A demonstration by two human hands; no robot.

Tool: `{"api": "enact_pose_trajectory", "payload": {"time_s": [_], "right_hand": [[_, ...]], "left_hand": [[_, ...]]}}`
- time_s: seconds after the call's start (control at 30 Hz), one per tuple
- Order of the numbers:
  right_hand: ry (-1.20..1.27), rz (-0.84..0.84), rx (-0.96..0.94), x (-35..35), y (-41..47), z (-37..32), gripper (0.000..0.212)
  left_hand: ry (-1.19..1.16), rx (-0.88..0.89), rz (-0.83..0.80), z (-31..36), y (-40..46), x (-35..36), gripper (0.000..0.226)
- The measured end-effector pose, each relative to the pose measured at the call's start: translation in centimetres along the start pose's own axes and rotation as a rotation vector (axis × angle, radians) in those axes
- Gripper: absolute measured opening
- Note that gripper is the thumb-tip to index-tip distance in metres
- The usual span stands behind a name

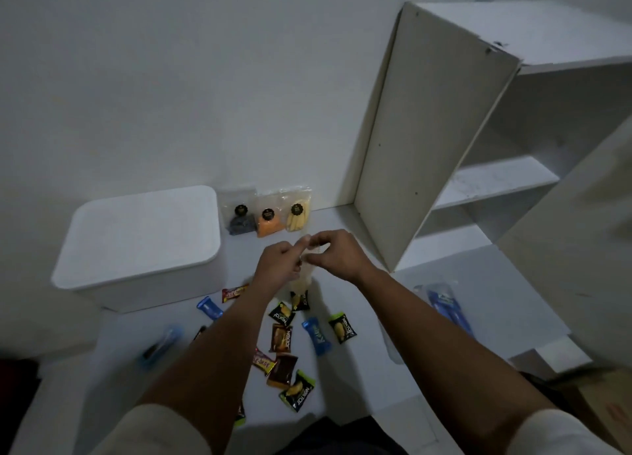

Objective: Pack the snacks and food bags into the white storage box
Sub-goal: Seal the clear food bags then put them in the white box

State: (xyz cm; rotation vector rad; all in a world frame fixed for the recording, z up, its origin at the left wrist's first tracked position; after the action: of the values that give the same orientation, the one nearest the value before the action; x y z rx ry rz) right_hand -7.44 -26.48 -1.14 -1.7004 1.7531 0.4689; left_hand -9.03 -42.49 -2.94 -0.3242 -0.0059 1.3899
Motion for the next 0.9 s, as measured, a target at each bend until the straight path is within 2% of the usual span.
{"api": "enact_pose_trajectory", "payload": {"time_s": [0.13, 0.3, 0.47, 0.6, 0.7, 0.77, 0.9], "right_hand": [[-0.12, 0.034, -0.053, 0.6, -1.7, -1.4, 0.036], [-0.357, 0.242, 0.058, 0.8, -1.9, -1.6, 0.034], [-0.441, 0.29, 0.045, 0.1, -1.7, -2.5, 0.036], [-0.332, 0.242, -0.036, -0.9, -1.4, -3.4, 0.031], [-0.122, 0.18, -0.037, -1.6, -1.4, -3.9, 0.027], [-0.021, 0.122, -0.021, -1.9, -1.2, -4.5, 0.023], [0.1, -0.042, -0.025, -2.4, -0.7, -5.3, 0.021]], "left_hand": [[0.138, 0.08, -0.014, 0.7, -1.4, -1.2, 0.03], [0.476, 0.162, 0.033, 1.5, -2.4, -2.3, 0.037], [0.505, 0.129, 0.118, 2.1, -2.7, -3.4, 0.038], [0.46, 0.171, 0.102, 2.7, -2.5, -3.9, 0.039], [0.296, 0.241, 0.119, 3.2, -2.4, -4.0, 0.035], [0.193, 0.28, 0.108, 3.3, -2.3, -4.3, 0.036], [0.17, 0.32, 0.046, 3.5, -1.9, -4.6, 0.03]]}}
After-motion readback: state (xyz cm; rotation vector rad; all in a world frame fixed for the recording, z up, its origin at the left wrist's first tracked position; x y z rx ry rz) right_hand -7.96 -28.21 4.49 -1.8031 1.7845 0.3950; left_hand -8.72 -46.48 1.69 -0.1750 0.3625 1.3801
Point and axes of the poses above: each hand's wrist, its own y-axis towards the middle knuckle, its own x-axis out of the palm, z = x × y, the point moved 2 cm from there along y, towards the middle knuckle, and after that the axes turned 8 degrees about x, right-handed, at the moved point
